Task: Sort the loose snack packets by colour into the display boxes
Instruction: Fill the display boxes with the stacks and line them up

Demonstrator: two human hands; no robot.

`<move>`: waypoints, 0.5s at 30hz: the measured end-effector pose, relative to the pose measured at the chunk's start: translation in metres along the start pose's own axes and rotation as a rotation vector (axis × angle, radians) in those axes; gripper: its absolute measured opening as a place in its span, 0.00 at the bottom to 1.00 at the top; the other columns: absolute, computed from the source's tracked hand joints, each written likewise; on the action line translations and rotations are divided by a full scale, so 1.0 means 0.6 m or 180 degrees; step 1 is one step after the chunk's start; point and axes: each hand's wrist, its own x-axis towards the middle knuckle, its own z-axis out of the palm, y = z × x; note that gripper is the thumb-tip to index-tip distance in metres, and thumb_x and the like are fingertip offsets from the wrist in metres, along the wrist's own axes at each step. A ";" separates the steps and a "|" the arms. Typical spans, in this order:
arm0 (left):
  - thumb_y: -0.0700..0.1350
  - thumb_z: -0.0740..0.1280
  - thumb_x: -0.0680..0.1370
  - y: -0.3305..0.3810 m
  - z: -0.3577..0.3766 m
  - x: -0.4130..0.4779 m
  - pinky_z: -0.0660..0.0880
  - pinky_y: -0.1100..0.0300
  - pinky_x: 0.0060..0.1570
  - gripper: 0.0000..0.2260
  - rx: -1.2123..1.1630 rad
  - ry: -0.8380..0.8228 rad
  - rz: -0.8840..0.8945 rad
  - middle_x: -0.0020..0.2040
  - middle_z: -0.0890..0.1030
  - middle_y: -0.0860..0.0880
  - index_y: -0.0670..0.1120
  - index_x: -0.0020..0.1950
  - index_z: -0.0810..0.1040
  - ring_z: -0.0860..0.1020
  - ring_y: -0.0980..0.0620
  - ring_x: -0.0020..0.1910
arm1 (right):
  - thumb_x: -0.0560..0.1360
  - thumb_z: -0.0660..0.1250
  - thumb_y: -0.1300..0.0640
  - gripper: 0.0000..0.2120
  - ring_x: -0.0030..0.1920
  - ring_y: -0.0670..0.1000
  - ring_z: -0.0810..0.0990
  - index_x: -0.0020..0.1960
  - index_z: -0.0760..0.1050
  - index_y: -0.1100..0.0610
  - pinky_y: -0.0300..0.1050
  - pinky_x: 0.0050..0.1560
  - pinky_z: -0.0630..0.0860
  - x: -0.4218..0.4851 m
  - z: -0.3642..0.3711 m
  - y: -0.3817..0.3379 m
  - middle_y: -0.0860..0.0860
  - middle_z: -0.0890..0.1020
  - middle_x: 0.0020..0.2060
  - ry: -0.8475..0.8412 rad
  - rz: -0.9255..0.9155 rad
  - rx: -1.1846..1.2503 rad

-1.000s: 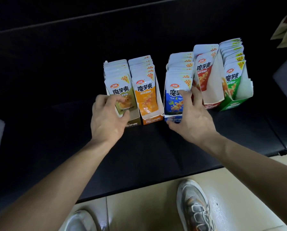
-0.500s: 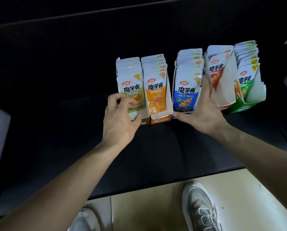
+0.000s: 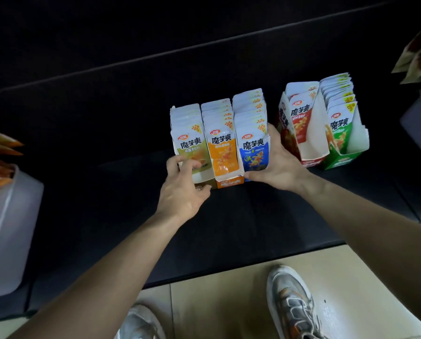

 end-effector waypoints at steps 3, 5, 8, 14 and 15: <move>0.51 0.74 0.73 0.010 -0.010 -0.006 0.75 0.54 0.59 0.25 0.0344 0.0222 -0.0064 0.72 0.59 0.52 0.52 0.68 0.71 0.67 0.48 0.67 | 0.67 0.79 0.49 0.52 0.66 0.50 0.75 0.77 0.46 0.41 0.58 0.66 0.74 -0.015 -0.015 -0.010 0.47 0.74 0.67 0.0151 0.0010 -0.0292; 0.52 0.74 0.72 0.027 -0.016 -0.006 0.75 0.51 0.60 0.25 0.0456 0.0405 0.0014 0.71 0.61 0.50 0.51 0.67 0.72 0.64 0.47 0.69 | 0.73 0.74 0.48 0.44 0.71 0.54 0.68 0.79 0.50 0.48 0.57 0.70 0.69 -0.031 -0.031 -0.013 0.51 0.70 0.71 0.0480 -0.0046 -0.0671; 0.53 0.74 0.73 0.066 -0.019 0.004 0.72 0.53 0.64 0.25 0.0362 0.0572 0.0333 0.71 0.64 0.50 0.51 0.67 0.72 0.63 0.48 0.69 | 0.76 0.69 0.50 0.33 0.70 0.57 0.67 0.76 0.61 0.56 0.55 0.68 0.68 -0.058 -0.059 -0.006 0.55 0.71 0.69 0.1132 -0.0263 -0.1353; 0.51 0.73 0.74 0.148 0.025 0.015 0.62 0.65 0.61 0.22 -0.0178 0.0439 0.0778 0.66 0.67 0.54 0.51 0.66 0.73 0.65 0.53 0.68 | 0.77 0.64 0.46 0.27 0.65 0.61 0.75 0.72 0.66 0.58 0.57 0.65 0.69 -0.069 -0.077 0.052 0.58 0.78 0.63 0.0726 0.0260 -0.2397; 0.51 0.73 0.74 0.152 0.036 0.016 0.64 0.65 0.61 0.21 -0.0255 0.0429 0.0778 0.65 0.68 0.54 0.51 0.66 0.73 0.67 0.53 0.67 | 0.77 0.63 0.46 0.26 0.64 0.60 0.75 0.71 0.67 0.57 0.56 0.64 0.69 -0.069 -0.073 0.053 0.56 0.79 0.62 0.0602 0.0305 -0.2447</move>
